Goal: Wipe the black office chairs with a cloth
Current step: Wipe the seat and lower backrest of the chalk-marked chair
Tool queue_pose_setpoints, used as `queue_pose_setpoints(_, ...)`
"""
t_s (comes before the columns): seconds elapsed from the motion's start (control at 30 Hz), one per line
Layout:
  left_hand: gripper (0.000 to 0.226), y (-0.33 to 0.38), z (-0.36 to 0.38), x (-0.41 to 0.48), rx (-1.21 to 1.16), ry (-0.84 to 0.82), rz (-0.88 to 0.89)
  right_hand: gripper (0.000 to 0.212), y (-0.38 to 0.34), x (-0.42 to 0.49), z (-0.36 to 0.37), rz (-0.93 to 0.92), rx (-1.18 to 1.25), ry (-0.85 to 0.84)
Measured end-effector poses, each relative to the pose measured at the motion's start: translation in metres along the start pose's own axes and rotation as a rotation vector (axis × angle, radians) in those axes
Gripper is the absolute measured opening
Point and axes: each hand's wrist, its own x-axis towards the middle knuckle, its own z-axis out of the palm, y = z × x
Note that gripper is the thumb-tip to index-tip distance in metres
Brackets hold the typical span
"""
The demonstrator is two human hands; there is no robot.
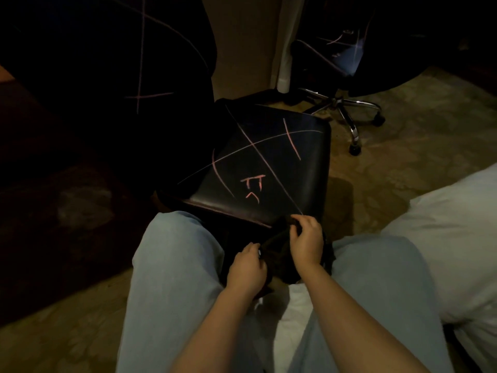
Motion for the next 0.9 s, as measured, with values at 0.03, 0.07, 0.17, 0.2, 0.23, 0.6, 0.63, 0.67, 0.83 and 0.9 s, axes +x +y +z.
queue_pose_setpoints(0.03,0.050,0.002,0.001,0.000,0.001,-0.002,0.012,0.025,0.007,0.001,-0.005,0.039,-0.012,0.015)
queue_pose_setpoints(0.07,0.050,0.004,0.002,0.000,-0.004,-0.008,0.017,0.026,0.017,0.003,-0.011,0.081,-0.023,0.025)
queue_pose_setpoints(0.17,0.051,0.008,0.005,0.002,-0.013,-0.019,0.026,0.027,0.049,0.010,-0.026,0.281,0.006,0.009)
queue_pose_setpoints(0.2,0.051,0.009,0.006,0.002,-0.008,-0.016,0.032,0.027,0.056,0.012,-0.029,0.350,0.055,-0.002)
queue_pose_setpoints(0.23,0.050,0.010,0.006,0.003,-0.006,-0.011,0.036,0.027,0.058,0.014,-0.031,0.399,0.108,-0.003)
queue_pose_setpoints(0.6,0.049,-0.005,-0.002,0.004,-0.011,0.038,0.008,0.033,-0.026,0.015,0.024,-0.118,0.020,-0.095)
queue_pose_setpoints(0.63,0.049,-0.006,-0.002,0.005,-0.011,0.039,0.003,0.036,-0.025,0.016,0.027,-0.171,-0.015,-0.124)
queue_pose_setpoints(0.67,0.049,-0.007,-0.002,0.005,-0.013,0.040,0.000,0.037,-0.022,0.018,0.028,-0.206,-0.051,-0.148)
queue_pose_setpoints(0.83,0.051,-0.001,0.004,0.007,-0.022,0.019,0.022,0.037,0.001,0.021,0.016,-0.242,-0.118,-0.063)
queue_pose_setpoints(0.9,0.051,0.002,0.005,0.006,-0.022,0.014,0.027,0.037,0.010,0.021,0.008,-0.157,-0.073,-0.019)
